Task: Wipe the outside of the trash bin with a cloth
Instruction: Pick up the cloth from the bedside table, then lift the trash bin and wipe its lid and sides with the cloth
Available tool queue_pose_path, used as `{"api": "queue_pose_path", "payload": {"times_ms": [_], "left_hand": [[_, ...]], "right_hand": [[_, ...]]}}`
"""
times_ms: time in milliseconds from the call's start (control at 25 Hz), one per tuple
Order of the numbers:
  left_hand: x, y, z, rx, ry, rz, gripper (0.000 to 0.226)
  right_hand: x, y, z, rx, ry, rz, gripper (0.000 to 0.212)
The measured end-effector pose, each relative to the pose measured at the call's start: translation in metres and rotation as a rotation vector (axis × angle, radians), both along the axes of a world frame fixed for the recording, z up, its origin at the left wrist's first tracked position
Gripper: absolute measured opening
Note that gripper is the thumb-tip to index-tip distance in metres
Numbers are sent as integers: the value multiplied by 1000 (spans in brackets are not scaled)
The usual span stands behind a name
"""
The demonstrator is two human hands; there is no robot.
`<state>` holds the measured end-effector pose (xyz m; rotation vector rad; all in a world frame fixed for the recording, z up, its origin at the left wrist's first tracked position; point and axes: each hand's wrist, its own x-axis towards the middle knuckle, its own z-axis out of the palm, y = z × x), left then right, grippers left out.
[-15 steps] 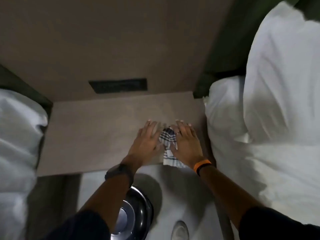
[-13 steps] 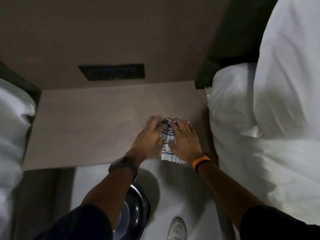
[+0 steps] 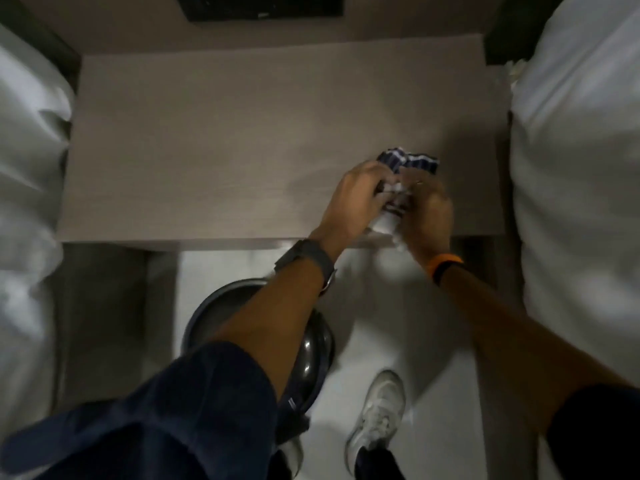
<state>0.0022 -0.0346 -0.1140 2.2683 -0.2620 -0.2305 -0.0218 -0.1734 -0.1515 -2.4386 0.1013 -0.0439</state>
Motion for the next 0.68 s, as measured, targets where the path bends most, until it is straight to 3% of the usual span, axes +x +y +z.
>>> {"api": "queue_pose_path", "payload": {"times_ms": [80, 160, 240, 320, 400, 480, 600, 680], "left_hand": [[-46, 32, 6, -113, -6, 143, 21], [-121, 79, 1, -85, 22, 341, 20], [-192, 131, -13, 106, 150, 459, 23], [-234, 172, -39, 348, 341, 521, 46], [-241, 199, -69, 444, 559, 495, 91], [-224, 216, -89, 385, 688, 400, 125], [-202, 233, -107, 353, 638, 246, 134], [-203, 230, -107, 372, 561, 190, 133]], "right_hand": [[-22, 8, 13, 89, -28, -45, 38], [-82, 33, 22, 161, -10, -68, 46], [-146, 61, 27, 245, 53, -26, 45], [-194, 88, 19, 274, 144, 54, 42], [-221, 112, -3, 200, 214, 112, 44], [-222, 125, -30, 131, 296, 200, 45], [-198, 138, -60, 87, 323, 326, 47], [-171, 149, -66, 252, 396, 135, 45]]}}
